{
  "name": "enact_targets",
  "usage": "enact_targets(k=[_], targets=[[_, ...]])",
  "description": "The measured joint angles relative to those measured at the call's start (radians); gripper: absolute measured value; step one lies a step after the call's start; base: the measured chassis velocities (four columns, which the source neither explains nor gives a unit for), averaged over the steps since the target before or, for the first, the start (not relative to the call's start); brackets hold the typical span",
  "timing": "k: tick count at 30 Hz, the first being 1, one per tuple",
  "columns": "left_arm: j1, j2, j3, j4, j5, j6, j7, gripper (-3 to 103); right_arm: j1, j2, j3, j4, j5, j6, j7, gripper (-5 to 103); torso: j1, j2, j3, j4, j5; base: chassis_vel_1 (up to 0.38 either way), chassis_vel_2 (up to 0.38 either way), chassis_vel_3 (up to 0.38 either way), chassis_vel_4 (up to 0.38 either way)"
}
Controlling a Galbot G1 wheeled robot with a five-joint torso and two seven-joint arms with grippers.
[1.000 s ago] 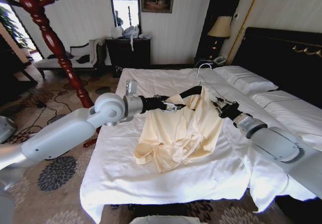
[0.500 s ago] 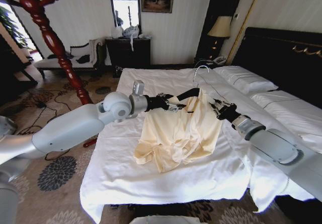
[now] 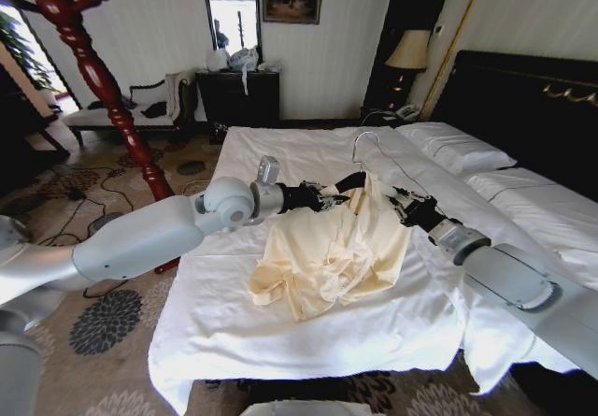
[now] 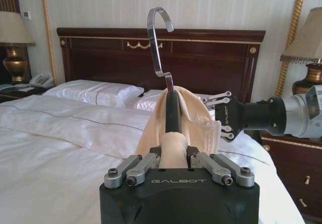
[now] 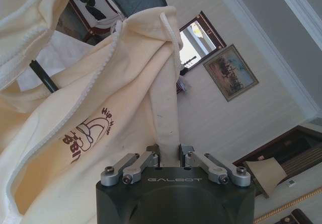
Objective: Pick up the clothes from the bed and hang them on the clothes hanger.
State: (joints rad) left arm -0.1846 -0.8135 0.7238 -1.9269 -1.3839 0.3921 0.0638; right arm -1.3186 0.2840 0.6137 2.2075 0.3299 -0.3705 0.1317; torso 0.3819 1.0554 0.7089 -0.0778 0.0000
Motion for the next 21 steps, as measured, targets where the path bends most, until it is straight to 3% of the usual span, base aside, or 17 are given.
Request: enact_targets(k=[14,19,21], targets=[[0.021,0.011,-0.007,-0.016,-0.011,-0.019,-0.018,18,0.000,0.002,-0.005,0.000,0.005,0.019,0.004,18,0.000,0.000,0.000,0.0000,0.0000,0.000,0.000,0.000,0.000],[0.026,0.002,-0.007,-0.003,0.046,-0.063,-0.034,18,-0.005,0.005,-0.003,-0.002,0.001,0.032,0.008,14,0.000,0.000,0.000,-0.0001,-0.0001,0.000,0.000,0.000,0.000],[0.027,0.001,-0.008,0.001,0.055,-0.076,-0.057,18,-0.011,0.006,-0.004,0.002,-0.009,0.046,-0.001,24,0.000,0.000,0.000,0.0000,0.0000,0.000,0.000,0.000,0.000]])
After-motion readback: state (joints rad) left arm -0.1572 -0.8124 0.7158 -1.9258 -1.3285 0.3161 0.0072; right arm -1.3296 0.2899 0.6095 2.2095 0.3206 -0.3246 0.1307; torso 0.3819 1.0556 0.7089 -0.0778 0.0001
